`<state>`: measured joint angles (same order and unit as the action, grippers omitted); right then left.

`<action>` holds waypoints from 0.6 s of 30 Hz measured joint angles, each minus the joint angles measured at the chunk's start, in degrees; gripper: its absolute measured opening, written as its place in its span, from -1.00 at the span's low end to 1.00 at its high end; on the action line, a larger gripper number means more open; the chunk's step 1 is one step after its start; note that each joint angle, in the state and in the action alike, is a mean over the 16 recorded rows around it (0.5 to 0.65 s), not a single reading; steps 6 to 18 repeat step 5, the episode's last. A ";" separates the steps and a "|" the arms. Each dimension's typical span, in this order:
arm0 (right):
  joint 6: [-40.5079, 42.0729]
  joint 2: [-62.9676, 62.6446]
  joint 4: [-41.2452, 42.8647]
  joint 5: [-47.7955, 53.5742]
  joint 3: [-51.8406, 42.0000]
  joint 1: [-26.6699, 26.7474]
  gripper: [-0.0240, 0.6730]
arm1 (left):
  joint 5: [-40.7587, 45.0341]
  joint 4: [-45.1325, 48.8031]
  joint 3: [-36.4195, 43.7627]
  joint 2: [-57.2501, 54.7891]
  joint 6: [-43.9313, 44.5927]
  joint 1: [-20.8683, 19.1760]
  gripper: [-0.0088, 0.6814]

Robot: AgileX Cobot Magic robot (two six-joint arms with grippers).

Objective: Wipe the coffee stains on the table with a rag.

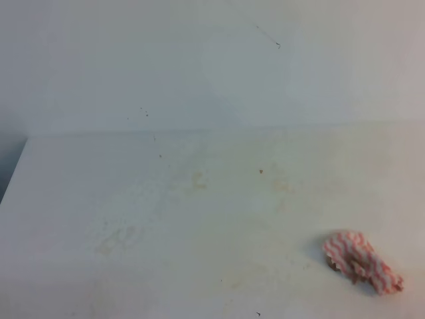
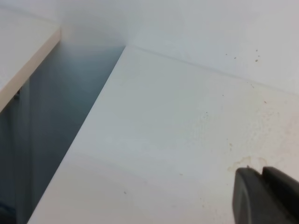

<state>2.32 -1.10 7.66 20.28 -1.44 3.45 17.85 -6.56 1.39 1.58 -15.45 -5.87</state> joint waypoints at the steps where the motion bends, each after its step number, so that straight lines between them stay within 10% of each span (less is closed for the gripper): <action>1: 0.00 0.00 -0.02 0.00 0.00 0.00 -0.94 | 0.00 0.00 -0.03 0.00 0.00 0.00 -0.98; 18: 0.00 0.00 -0.04 0.00 0.00 0.00 -0.94 | 0.00 0.00 -0.01 0.00 0.00 0.00 -0.98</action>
